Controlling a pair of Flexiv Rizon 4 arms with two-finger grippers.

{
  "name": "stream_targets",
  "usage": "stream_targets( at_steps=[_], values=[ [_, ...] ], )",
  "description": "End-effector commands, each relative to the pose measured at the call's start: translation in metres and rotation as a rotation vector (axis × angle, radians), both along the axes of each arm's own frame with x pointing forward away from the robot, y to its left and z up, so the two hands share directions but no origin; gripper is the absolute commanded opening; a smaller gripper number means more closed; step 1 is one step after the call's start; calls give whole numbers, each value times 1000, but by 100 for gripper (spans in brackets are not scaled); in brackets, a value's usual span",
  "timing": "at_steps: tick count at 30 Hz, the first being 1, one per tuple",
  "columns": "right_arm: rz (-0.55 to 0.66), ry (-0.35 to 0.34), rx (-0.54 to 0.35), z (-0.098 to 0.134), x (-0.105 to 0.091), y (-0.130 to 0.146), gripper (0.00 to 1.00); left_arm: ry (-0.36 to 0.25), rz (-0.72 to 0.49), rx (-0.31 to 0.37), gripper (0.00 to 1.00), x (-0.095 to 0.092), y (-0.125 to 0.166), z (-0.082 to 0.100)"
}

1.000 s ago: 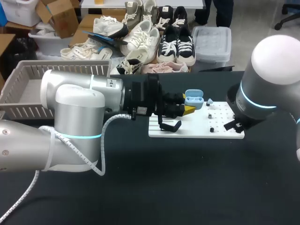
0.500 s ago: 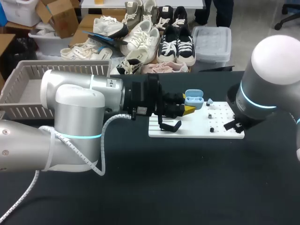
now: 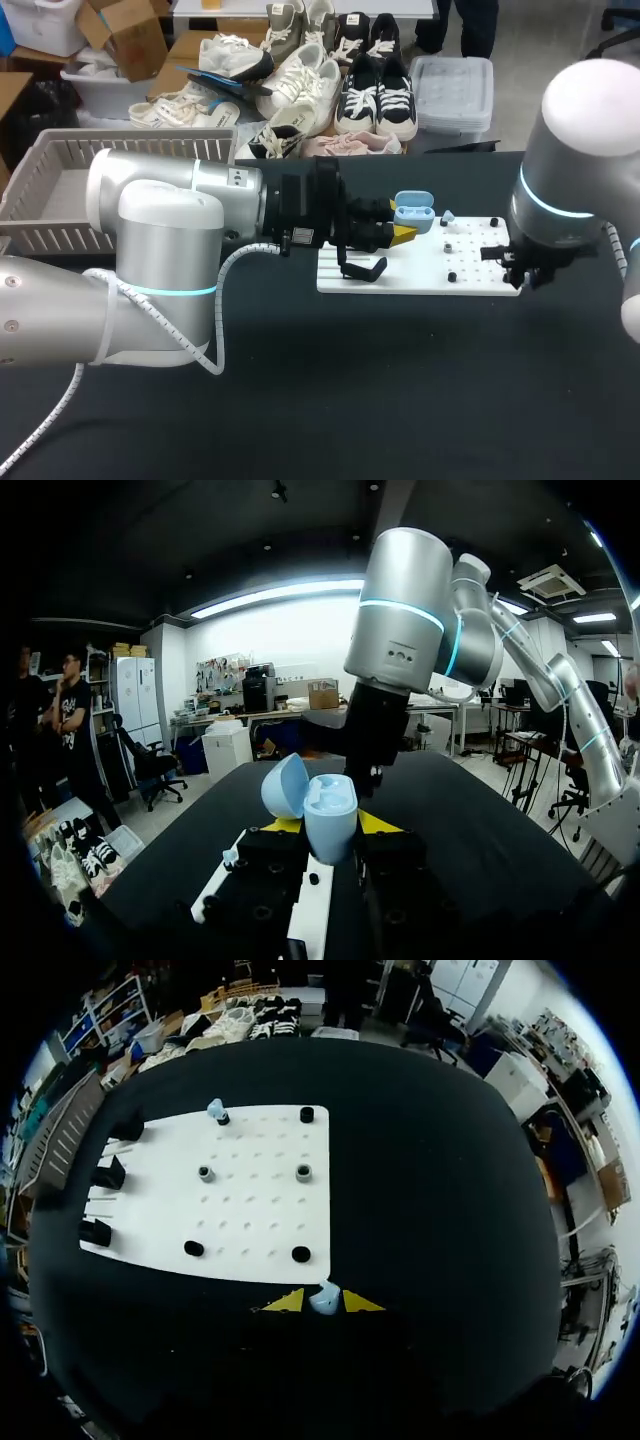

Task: Pick up each earbud case from the left stands, insert the matching earbuds, close the lid, and place the case in the box.

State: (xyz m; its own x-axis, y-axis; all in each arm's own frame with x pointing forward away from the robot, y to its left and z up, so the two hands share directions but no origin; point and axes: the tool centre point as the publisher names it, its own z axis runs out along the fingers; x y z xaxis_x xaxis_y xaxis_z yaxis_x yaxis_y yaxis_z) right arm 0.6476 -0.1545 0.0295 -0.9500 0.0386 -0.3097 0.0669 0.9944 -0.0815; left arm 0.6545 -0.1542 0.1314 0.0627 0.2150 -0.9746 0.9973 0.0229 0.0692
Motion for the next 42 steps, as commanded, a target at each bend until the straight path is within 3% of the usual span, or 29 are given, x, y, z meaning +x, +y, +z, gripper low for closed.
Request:
stream_targets(
  at_steps=[1,19,34,42],
  values=[
    [-81,-15,13,12,-14,0,0,-3,8,-1,0,-1,-1,-1],
    [-446,-20,41,77,-45,27,0,-3,8,-1,0,-1,-1,-1],
    [-557,-87,64,148,-50,72,0,-3,8,-1,0,-1,-1,-1],
    [-592,-102,79,163,-41,92,0,-3,8,-1,0,-1,-1,-1]
  ],
)
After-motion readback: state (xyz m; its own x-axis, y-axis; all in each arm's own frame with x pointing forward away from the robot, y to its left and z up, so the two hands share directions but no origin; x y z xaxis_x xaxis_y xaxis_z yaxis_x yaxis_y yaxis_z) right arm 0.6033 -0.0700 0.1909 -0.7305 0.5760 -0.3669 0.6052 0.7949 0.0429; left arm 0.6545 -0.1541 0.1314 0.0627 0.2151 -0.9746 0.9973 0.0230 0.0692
